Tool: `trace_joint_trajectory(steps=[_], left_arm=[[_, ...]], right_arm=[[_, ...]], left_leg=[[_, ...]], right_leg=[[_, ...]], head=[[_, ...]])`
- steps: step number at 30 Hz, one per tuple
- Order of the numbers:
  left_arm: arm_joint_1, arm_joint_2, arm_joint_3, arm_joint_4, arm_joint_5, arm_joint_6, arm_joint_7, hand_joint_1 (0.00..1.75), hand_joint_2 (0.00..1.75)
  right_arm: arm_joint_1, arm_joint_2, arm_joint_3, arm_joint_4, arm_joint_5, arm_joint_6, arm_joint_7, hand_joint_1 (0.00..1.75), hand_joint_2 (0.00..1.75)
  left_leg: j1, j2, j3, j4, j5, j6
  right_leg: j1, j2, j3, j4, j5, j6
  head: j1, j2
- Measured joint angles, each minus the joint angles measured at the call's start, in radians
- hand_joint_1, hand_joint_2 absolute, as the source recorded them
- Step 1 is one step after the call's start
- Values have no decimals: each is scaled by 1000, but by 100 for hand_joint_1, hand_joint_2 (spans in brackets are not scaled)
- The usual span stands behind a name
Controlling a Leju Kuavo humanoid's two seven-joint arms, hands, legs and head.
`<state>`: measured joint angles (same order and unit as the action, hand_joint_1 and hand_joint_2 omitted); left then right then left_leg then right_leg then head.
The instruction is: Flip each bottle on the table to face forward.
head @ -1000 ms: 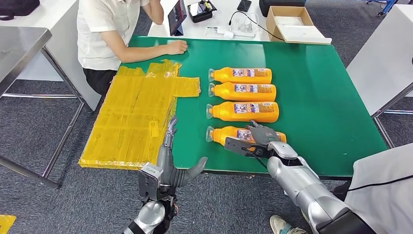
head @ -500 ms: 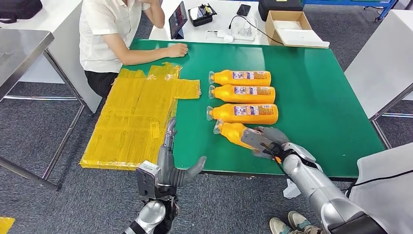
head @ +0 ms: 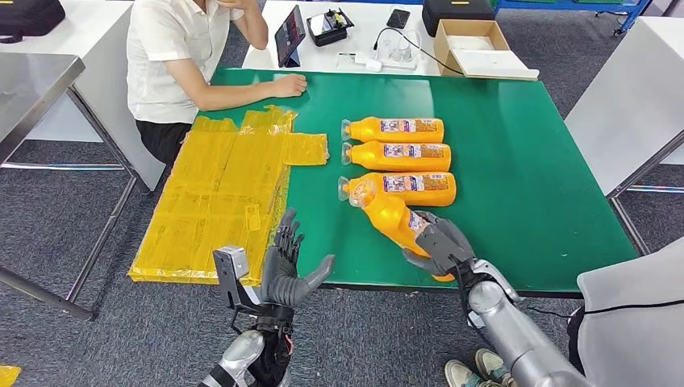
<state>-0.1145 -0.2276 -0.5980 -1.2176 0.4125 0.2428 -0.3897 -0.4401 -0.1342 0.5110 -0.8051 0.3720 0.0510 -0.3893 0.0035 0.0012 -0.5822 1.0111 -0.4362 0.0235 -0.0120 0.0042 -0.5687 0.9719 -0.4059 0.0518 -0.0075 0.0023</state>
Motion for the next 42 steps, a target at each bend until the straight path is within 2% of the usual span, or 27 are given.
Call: trace_joint_trajectory(steps=[4, 11, 23, 28, 36, 42], left_arm=[[34, 20, 2, -19, 144, -120, 74, 0, 175], [59, 51, 0, -62, 117, -182, 68, 0, 175], [58, 61, -7, -95, 28, -139, 42, 0, 175], [58, 61, -4, -95, 30, -137, 47, 0, 175], [56, 60, 14, -94, 104, -169, 96, 0, 175], [56, 61, 42, -91, 252, -256, 184, 0, 175]], right_arm=[[93, 31, -4, -151, -23, -41, -27, 175, 175], [132, 75, 17, -242, -27, -42, -31, 175, 175], [81, 175, 97, -158, -18, -27, -25, 175, 175], [70, 193, 113, -124, -16, -27, -23, 171, 175], [27, 211, 159, -70, 28, -60, 19, 175, 175], [26, 215, 177, -65, 32, -97, 22, 175, 175]], left_leg=[[0, 0, -7, 0, 1, -1], [0, -5, -18, 0, 4, 0], [-1, -5, -23, 0, 4, 0], [-1, -5, -24, 0, 4, 0], [-1, -5, -24, 0, 4, 0], [-1, -5, -24, 0, 4, 0]], right_leg=[[0, 0, -7, 1, 0, 0], [0, -4, -15, 2, 0, 0], [-1, -4, -20, 2, 0, 0], [-1, -4, -21, 2, 0, 0], [-1, -4, -21, 2, 0, 0], [-1, -4, -22, 2, 0, 0]], head=[[0, 0], [0, 0], [0, 0], [0, 0], [0, 0], [0, 0]])
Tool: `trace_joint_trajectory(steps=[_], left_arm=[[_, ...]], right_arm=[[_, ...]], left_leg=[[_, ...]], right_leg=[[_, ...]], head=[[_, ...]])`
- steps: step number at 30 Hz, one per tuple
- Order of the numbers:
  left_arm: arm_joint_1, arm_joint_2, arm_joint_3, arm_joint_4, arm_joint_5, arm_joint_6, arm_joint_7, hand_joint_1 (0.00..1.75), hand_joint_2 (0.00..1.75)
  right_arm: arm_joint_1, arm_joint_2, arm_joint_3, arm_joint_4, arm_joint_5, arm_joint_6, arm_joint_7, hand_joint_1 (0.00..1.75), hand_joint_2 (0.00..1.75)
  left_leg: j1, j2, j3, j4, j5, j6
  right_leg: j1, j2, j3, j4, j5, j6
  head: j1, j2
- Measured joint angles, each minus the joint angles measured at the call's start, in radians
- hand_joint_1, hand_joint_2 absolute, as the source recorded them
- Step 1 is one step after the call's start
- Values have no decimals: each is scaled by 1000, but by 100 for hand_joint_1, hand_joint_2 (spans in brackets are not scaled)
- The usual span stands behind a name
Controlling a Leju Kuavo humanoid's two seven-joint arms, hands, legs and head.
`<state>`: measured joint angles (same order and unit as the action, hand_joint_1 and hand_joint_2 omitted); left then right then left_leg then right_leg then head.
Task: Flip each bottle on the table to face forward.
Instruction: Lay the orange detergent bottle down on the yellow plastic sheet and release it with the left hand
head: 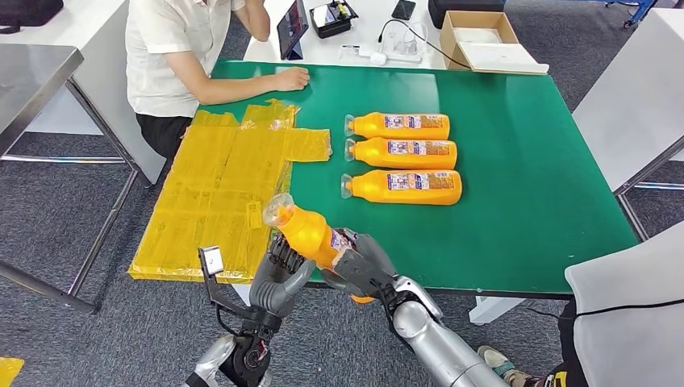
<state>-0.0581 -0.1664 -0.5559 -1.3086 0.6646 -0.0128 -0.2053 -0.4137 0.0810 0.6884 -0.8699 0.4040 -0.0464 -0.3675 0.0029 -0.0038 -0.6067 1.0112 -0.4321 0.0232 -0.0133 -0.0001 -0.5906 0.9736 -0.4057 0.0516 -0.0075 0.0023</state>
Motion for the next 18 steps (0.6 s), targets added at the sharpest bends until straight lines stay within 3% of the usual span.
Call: trace_joint_trajectory(steps=[18], left_arm=[[2, 0, 2, 2, 15, -20, 3, 0, 175]], right_arm=[[0, -8, 13, 0, 12, -20, 3, 175, 175]], left_leg=[[0, 0, 0, 0, 0, 0]], right_leg=[[0, 0, 0, 0, 0, 0]], head=[[0, 0]])
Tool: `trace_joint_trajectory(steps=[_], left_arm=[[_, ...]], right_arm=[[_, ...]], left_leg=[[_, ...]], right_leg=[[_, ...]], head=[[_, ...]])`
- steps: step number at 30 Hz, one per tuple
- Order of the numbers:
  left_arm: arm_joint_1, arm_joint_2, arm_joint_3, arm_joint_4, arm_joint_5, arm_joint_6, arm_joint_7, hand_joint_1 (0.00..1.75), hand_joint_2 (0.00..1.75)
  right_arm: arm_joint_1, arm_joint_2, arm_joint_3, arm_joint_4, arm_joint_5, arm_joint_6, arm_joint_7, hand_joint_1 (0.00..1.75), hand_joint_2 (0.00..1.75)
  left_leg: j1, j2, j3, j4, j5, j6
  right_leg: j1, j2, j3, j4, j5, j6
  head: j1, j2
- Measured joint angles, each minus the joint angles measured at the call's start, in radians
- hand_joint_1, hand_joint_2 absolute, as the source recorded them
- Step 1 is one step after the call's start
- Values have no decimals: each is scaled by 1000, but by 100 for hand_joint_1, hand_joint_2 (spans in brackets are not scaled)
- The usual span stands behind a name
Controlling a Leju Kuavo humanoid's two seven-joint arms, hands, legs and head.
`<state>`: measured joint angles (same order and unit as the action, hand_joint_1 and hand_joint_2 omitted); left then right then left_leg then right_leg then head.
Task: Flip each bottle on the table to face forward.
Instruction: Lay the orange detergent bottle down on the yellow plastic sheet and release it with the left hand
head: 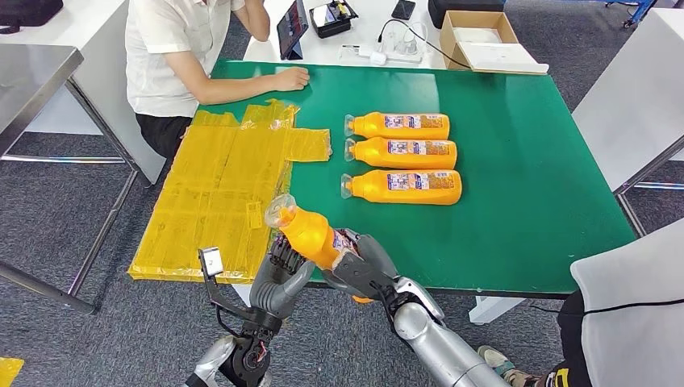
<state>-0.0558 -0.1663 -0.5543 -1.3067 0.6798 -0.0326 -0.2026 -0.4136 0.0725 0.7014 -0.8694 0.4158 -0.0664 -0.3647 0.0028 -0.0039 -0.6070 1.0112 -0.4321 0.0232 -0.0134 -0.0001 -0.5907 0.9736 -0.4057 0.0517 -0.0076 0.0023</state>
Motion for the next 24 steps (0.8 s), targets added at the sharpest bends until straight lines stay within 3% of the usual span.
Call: trace_joint_trajectory(steps=[12, 20, 24], left_arm=[[0, 0, 0, 0, 0, -1, 0, 0, 175], [4, 3, 0, 7, 15, -43, -4, 0, 175], [12, 8, 0, 5, -51, -61, -66, 0, 175]], right_arm=[[0, 0, 1, 0, 7, -5, 2, 175, 175], [-6, -2, 23, 1, 102, -58, 28, 175, 175], [-16, -9, 37, -23, 128, -64, 51, 175, 175]], left_leg=[[0, 0, 0, 0, 0, 0], [0, 0, 0, 0, 0, 0], [0, 0, 0, 0, 0, 0]], right_leg=[[0, 0, 0, 0, 0, 0], [0, 0, 0, 0, 0, 0], [0, 0, -1, 0, 0, 0]], head=[[0, 0], [0, 0], [0, 0]])
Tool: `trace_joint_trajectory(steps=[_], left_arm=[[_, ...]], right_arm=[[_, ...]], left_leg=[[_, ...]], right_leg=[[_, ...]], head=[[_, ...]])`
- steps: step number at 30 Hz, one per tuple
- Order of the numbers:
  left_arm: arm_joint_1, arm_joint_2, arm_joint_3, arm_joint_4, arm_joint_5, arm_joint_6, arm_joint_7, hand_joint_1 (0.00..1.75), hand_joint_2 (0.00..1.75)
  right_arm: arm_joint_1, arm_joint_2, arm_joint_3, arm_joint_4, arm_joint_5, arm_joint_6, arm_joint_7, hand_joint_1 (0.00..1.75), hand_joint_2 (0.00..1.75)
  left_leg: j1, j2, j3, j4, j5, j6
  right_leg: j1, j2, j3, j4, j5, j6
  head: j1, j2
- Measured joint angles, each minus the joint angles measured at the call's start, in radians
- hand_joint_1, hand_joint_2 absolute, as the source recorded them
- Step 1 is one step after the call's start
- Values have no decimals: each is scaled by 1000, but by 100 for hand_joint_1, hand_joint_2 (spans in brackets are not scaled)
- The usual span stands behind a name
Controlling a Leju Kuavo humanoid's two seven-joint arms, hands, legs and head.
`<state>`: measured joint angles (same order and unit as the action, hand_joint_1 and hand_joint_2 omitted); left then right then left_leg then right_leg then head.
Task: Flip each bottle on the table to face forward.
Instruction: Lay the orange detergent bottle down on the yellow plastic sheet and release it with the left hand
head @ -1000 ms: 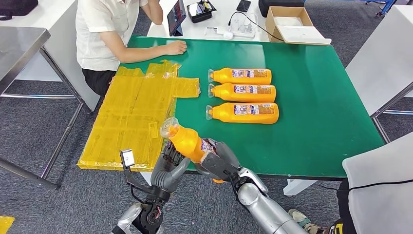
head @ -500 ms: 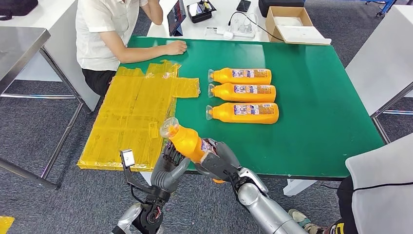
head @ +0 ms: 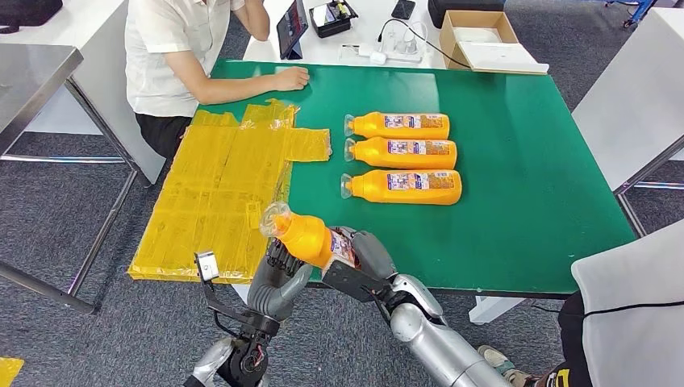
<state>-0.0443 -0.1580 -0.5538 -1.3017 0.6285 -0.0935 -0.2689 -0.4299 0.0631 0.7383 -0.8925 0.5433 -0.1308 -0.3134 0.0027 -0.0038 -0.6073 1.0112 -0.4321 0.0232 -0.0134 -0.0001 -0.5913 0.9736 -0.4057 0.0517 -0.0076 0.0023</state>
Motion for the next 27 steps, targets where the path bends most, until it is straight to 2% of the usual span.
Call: trace_joint_trajectory(steps=[2, 4, 6, 14, 22, 24, 27], left_arm=[[7, -1, 1, -9, -130, 80, -75, 0, 175], [8, -7, 11, -20, -296, 227, -142, 0, 175], [2, -13, 30, -24, -373, 311, -160, 0, 175], [-7, -41, 79, -14, -323, 293, -125, 0, 175], [-14, -58, 89, 2, -373, 375, -147, 0, 175], [-15, -61, 91, 8, -286, 305, -96, 0, 175], [-11, -60, 95, 11, -134, 153, -13, 0, 175]], right_arm=[[-2, -8, 5, -26, -1, 9, 13, 175, 175], [1, -21, 7, -61, -8, 27, 23, 175, 175], [3, -33, 8, -96, -12, 43, 31, 175, 175], [7, -45, 15, -142, -12, 64, 36, 175, 175], [7, -46, 21, -147, -29, 69, 26, 175, 175], [7, -47, 25, -152, -22, 63, 24, 175, 175], [7, -47, 31, -155, -14, 48, 15, 175, 175]], left_leg=[[0, 0, 0, 0, 0, 0], [0, 0, -1, 0, 0, 0], [0, 0, -1, 0, 0, 0], [0, 0, -1, 0, 0, 0], [0, 0, -2, 0, 0, 0], [0, 0, -2, 0, 0, 0], [0, 0, -2, 0, 0, 0]], right_leg=[[0, 0, 0, 0, 0, 0], [0, 0, -1, 0, 0, 0], [0, 0, -1, 0, 0, 0], [0, 0, -1, 0, 0, 0], [0, 0, -1, 0, 0, 0], [0, 0, -1, 0, 0, 0], [0, 0, -1, 0, 0, 0]], head=[[0, 0], [0, 0], [0, 0], [0, 0], [0, 0], [0, 0], [0, 0]])
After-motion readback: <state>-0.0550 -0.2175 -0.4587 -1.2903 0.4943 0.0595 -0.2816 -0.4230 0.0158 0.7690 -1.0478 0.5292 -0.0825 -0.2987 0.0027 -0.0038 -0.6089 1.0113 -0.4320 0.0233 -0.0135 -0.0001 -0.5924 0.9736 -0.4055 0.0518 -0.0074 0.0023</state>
